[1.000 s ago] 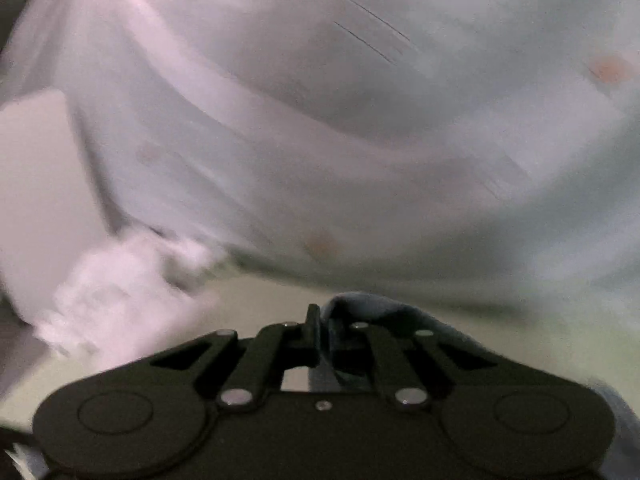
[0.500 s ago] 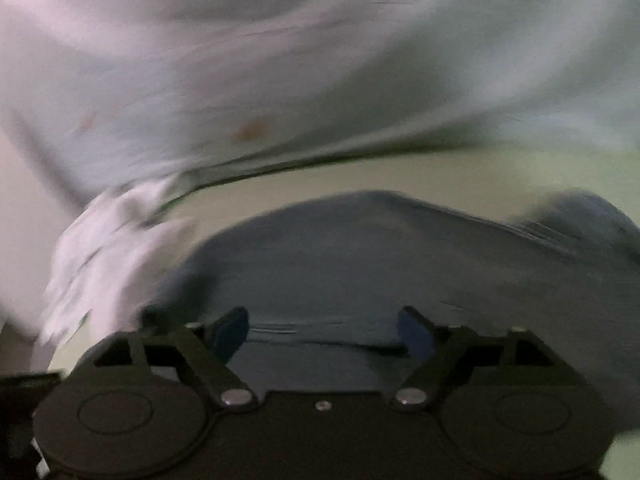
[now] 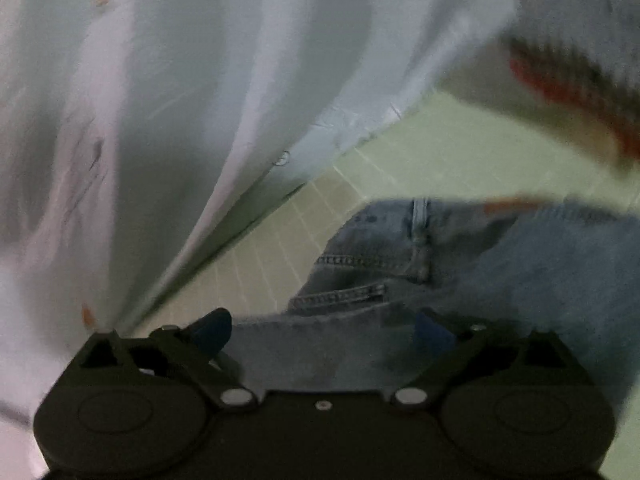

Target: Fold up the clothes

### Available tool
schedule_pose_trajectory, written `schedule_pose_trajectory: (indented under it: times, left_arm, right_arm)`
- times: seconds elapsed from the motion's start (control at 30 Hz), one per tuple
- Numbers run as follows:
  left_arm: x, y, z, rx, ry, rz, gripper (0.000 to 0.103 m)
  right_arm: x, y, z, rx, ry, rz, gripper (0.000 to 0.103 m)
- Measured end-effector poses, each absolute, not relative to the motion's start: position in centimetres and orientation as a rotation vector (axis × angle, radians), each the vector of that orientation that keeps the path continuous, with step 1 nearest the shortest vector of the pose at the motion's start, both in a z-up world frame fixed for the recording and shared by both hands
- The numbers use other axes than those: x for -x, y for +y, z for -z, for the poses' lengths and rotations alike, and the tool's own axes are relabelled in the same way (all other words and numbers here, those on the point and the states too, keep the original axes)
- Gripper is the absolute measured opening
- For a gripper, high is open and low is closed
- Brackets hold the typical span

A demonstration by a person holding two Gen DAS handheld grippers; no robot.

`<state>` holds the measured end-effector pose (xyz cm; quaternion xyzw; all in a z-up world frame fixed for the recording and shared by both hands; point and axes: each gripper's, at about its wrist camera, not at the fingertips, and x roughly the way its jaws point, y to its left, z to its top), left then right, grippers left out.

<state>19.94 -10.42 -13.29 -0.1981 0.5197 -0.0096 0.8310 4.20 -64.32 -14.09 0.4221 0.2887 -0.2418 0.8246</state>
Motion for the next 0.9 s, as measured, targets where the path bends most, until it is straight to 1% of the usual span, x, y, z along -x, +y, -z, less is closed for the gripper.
schedule_pose_trajectory:
  times: [0.03,0.07,0.13,0.2,0.3,0.43,0.57,0.63,0.67,0.7,0.73,0.77,0.8,0.83,0.87,0.9]
  left_arm:
    - [-21.1,-10.5,13.5,0.457,1.115,0.019,0.092]
    - [-22.2,-10.4,13.9,0.5,1.13,0.016,0.093]
    - [-24.5,-10.5,14.8,0.578,1.169,0.002,0.093]
    - [-26.4,-10.9,15.5,0.579,1.171,0.001,0.093]
    - [-28.9,-12.3,16.7,0.444,1.183,-0.006,0.093]
    - [-31.1,-14.2,19.2,0.275,1.242,-0.002,0.093]
    - [-31.1,-15.8,20.7,0.196,1.241,0.054,0.093]
    - [-30.7,-16.7,21.0,0.138,1.221,0.077,0.09]
    - [-30.5,-17.0,21.0,0.111,1.206,0.075,0.087]
    - [-30.2,-17.2,21.0,0.08,1.186,0.058,0.074]
    - [-29.8,-17.4,20.8,0.04,1.167,0.043,0.053]
    - [-29.5,-17.6,20.6,0.023,1.153,0.049,0.042]
    - [-29.3,-17.4,20.3,0.044,1.147,0.065,0.017]
    - [-29.0,-17.1,20.0,0.074,1.142,0.084,0.009]
    - [-28.7,-17.0,19.7,0.09,1.137,0.093,0.007]
    - [-28.4,-17.1,19.5,0.092,1.128,0.1,0.006]
  right_arm:
    - [-4.6,-64.9,14.7,-0.958,0.609,0.529,0.1]
    - [-5.0,-65.3,15.3,-1.008,0.604,0.545,0.102]
    - [-6.1,-65.6,15.6,-0.996,0.596,0.587,0.102]
    - [-7.4,-65.4,15.0,-0.799,0.627,0.617,0.102]
    - [-9.2,-64.8,15.0,-0.514,0.735,0.649,0.102]
    - [-9.4,-64.9,16.4,-0.463,0.806,0.575,0.102]
    - [-10.1,-63.3,17.2,-0.349,0.893,0.452,0.102]
    - [-10.7,-62.3,17.4,-0.311,0.929,0.366,0.101]
    - [-11.1,-61.9,17.6,-0.292,0.95,0.323,0.097]
    - [-11.5,-61.4,17.9,-0.253,0.979,0.312,0.097]
    - [-12.0,-60.8,18.2,-0.202,1.01,0.333,0.091]
    - [-12.3,-60.4,18.4,-0.166,1.031,0.356,0.078]
    - [-12.5,-60.2,18.5,-0.156,1.037,0.36,0.072]
    - [-12.5,-60.1,18.1,-0.165,1.03,0.364,0.054]
    - [-12.3,-60.1,17.8,-0.171,1.021,0.368,0.035]
    - [-12.0,-60.0,17.5,-0.167,1.006,0.372,0.029]
